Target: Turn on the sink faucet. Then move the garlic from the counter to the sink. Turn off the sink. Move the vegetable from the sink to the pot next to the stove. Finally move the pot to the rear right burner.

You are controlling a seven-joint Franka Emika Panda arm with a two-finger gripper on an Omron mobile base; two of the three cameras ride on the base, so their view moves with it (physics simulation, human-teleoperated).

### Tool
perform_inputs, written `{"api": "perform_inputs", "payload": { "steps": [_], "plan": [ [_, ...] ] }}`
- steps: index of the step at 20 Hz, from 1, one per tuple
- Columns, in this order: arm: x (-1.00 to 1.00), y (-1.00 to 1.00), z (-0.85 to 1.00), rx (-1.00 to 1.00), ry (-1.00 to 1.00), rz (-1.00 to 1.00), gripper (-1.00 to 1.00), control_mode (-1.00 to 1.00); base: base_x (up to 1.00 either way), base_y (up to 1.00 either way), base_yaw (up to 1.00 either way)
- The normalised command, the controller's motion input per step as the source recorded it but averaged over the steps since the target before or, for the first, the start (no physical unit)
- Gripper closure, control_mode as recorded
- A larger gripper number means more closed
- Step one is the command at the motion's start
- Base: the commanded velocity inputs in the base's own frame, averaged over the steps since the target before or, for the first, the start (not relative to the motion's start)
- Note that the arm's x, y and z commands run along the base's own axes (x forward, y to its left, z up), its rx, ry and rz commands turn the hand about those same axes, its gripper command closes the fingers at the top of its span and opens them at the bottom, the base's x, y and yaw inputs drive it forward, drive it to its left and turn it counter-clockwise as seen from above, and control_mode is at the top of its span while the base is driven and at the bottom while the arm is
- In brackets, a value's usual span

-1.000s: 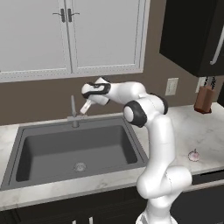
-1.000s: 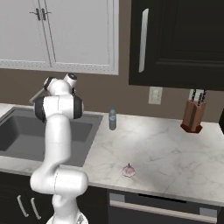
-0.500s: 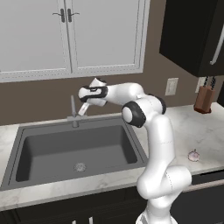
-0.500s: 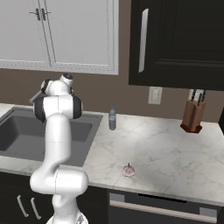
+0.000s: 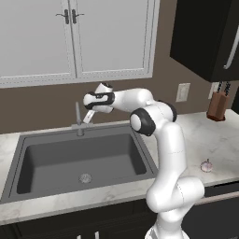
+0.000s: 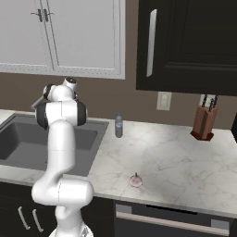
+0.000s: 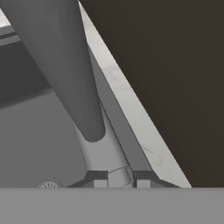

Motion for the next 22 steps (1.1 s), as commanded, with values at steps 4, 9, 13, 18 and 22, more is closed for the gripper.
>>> {"api": "perform_inputs", "payload": {
  "steps": [4, 9, 13, 18, 22],
  "plan": [
    [0.0, 0.01, -0.03, 0.0, 0.0, 0.0, 1.0, -1.0, 0.0, 0.0, 0.0],
    [0.0, 0.0, 0.0, 0.0, 0.0, 0.0, 1.0, -1.0, 0.0, 0.0, 0.0],
    [0.0, 0.0, 0.0, 0.0, 0.0, 0.0, 1.0, -1.0, 0.0, 0.0, 0.0],
    [0.0, 0.0, 0.0, 0.0, 0.0, 0.0, 1.0, -1.0, 0.0, 0.0, 0.0],
    [0.0, 0.0, 0.0, 0.0, 0.0, 0.0, 1.0, -1.0, 0.0, 0.0, 0.0]
  ]
}}
